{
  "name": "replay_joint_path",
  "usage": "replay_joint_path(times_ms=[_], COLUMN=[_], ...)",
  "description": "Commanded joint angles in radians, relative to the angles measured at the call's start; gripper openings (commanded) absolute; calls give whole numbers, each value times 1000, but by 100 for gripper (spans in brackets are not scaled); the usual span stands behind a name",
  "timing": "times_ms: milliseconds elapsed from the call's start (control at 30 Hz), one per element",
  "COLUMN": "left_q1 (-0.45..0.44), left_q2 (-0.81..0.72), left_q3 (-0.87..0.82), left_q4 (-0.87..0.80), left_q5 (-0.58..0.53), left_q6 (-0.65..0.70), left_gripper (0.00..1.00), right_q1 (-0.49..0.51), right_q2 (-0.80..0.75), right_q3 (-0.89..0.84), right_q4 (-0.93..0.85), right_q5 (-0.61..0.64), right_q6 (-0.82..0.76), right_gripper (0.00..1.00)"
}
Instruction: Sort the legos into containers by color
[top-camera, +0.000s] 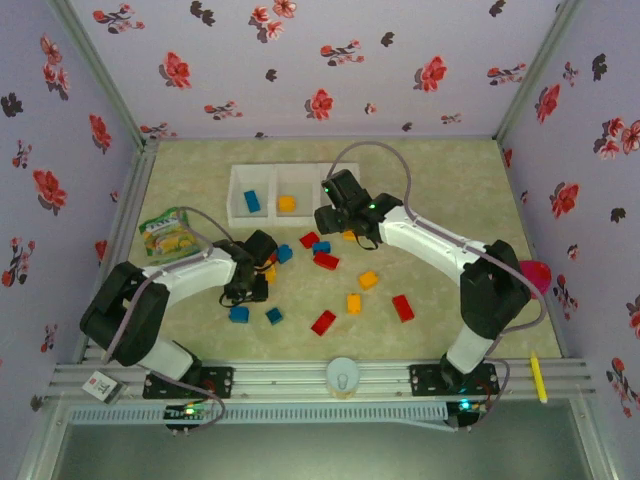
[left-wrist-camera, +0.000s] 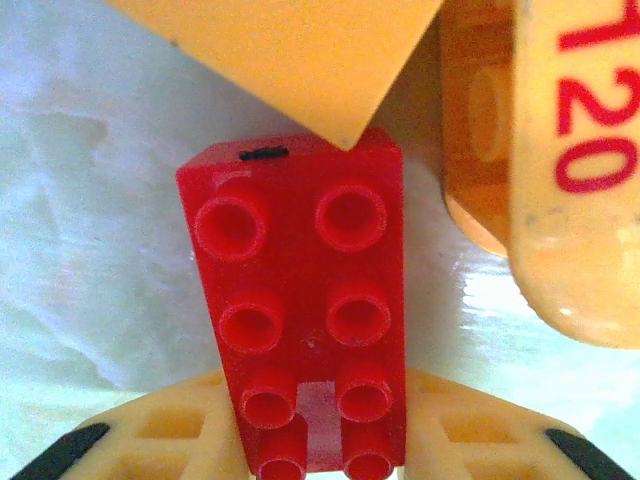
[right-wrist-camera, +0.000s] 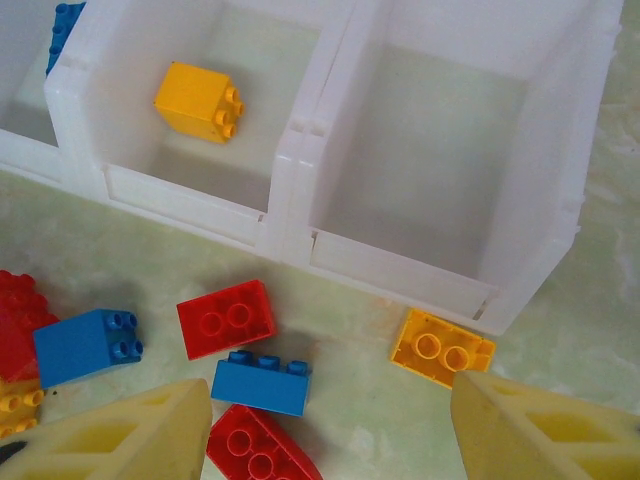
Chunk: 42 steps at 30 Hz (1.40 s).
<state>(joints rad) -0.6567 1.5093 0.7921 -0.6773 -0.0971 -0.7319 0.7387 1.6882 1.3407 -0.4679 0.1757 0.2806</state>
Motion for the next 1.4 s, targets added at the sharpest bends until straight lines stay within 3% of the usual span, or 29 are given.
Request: replay_joint_path(times_ms=[0, 367, 667, 1067, 1367], left_q1=[-3, -4, -3, -4, -5], left_q2=[-44, -145, -24, 361, 679], left_q3=[40, 157, 438, 913, 1358], left_q4=[-57, -175, -186, -187, -214], left_q5=[-52, -60, -61, -5, 83], left_q6=[-8, 37, 174, 346, 395], left_gripper=[28, 27, 24, 22, 21], right_q1=[9, -1, -62, -109, -108], right_q2=[-30, -70, -184, -420, -442], right_q3=[-12, -34, -124, -356, -423], right_q4=[13, 42, 12, -26, -24], right_q5=[25, 52, 116, 151, 149], right_q6=[-3, 14, 121, 214, 257], right_gripper=[65, 67, 66, 65, 64])
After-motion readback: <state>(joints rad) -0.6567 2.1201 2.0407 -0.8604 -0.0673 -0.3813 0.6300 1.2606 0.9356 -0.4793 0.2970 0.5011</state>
